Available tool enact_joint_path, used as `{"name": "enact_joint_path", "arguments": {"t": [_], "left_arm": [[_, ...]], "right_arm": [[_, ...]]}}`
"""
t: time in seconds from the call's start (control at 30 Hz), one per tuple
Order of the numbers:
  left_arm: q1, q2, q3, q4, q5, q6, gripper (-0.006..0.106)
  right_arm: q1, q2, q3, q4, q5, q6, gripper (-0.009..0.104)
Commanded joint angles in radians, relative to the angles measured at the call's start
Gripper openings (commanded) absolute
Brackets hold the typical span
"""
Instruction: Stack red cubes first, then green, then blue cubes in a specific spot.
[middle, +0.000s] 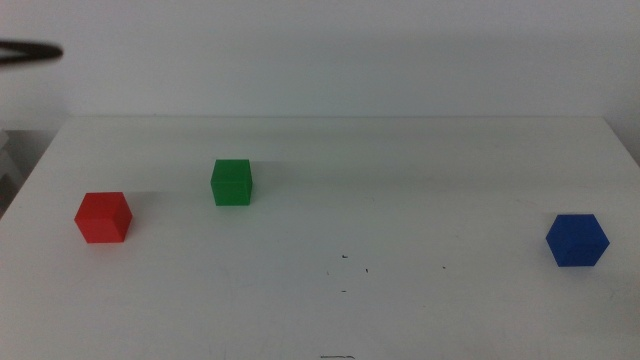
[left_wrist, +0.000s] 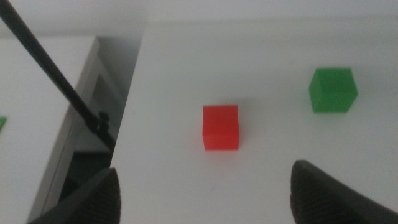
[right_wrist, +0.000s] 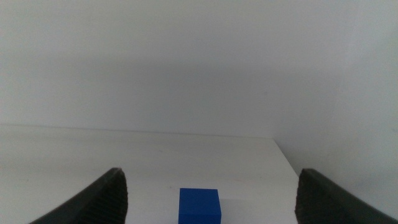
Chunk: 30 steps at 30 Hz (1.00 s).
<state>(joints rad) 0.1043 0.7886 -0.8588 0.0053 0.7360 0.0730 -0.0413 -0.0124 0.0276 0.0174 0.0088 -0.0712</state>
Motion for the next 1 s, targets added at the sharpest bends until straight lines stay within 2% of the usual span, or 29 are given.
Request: {"name": "enact_joint_path", "arguments": {"t": [0.0,0.4,0.97], "left_arm": [[-0.003,0.057,-0.092,0.008,0.019,-0.013,0.093],[-0.003,0.38,-0.399,0.02,0.3,0.026,0.093],[-0.004,0.667,-0.589,0.015,0.401,0.048,0.093]], "right_arm": [[-0.005,-0.015,-0.011,-0.011,-0.078,-0.01,0.071],[-0.005,-0.015,-0.011,-0.011,-0.078,-0.01,0.071],[-0.005,-0.015,-0.011,-0.011,-0.078,-0.01,0.071]]}}
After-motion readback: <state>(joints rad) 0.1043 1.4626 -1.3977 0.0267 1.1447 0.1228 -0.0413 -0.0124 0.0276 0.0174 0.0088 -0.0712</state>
